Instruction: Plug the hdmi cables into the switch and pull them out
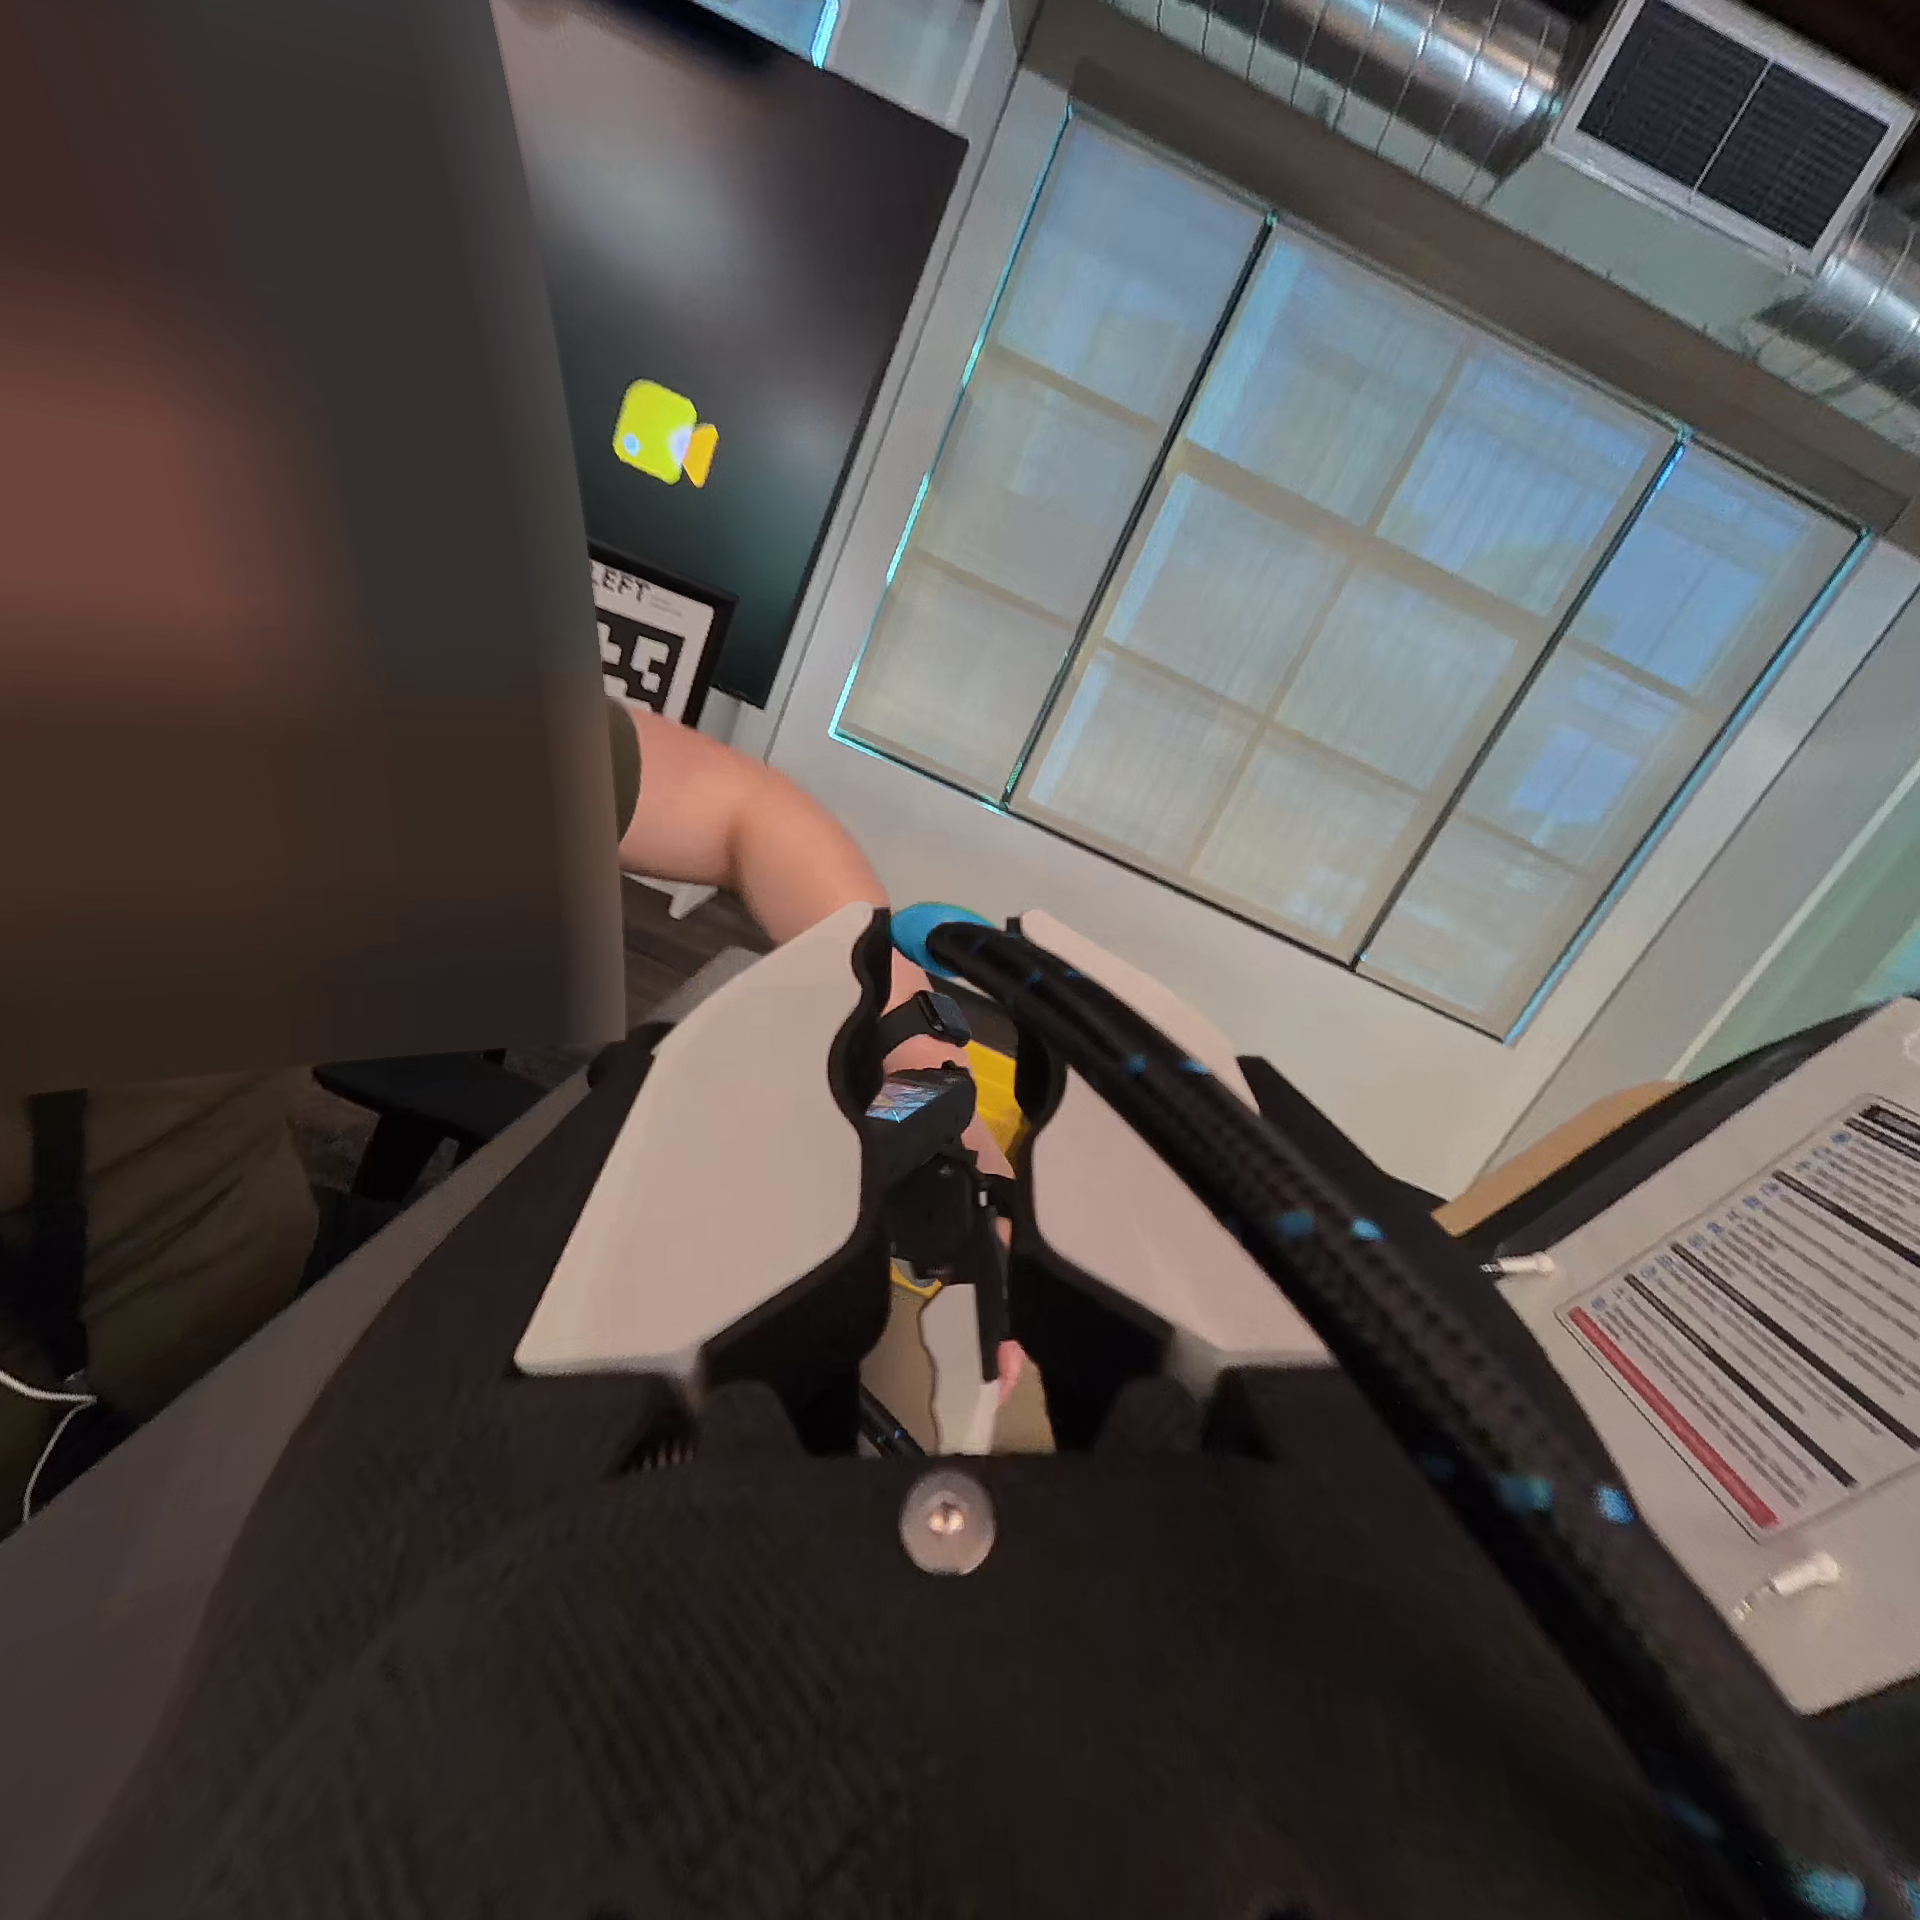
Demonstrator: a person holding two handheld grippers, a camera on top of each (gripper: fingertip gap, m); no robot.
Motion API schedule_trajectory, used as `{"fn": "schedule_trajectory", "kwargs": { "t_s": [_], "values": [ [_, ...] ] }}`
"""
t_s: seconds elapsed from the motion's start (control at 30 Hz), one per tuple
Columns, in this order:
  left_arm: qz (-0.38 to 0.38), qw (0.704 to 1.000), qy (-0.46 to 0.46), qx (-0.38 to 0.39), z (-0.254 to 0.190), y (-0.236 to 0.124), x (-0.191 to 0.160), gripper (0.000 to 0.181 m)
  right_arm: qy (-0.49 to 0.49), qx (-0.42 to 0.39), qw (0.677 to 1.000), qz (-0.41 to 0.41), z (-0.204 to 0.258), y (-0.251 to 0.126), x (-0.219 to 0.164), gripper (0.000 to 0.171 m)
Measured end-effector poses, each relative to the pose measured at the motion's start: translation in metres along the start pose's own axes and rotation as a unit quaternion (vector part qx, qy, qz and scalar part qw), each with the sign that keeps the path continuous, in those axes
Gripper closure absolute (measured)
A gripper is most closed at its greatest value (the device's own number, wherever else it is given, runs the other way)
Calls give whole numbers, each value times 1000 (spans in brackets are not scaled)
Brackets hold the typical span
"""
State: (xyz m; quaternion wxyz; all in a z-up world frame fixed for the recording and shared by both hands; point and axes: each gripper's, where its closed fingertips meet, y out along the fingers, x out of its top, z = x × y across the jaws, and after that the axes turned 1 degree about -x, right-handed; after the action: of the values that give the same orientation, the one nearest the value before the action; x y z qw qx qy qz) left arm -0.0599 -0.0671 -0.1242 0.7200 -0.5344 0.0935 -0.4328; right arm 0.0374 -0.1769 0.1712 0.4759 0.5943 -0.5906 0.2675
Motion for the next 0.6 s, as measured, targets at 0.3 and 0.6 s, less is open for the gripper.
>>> {"fn": "schedule_trajectory", "kwargs": {
  "t_s": [0.3,0.6],
  "values": [
    [-12,990,78,113,-4,10,23,103,-10,-5,1000,15,0,-1,-1,151],
    [44,970,167,173,-1,22,19,116,-18,2,1000,19,6,4,0,150]
  ]
}}
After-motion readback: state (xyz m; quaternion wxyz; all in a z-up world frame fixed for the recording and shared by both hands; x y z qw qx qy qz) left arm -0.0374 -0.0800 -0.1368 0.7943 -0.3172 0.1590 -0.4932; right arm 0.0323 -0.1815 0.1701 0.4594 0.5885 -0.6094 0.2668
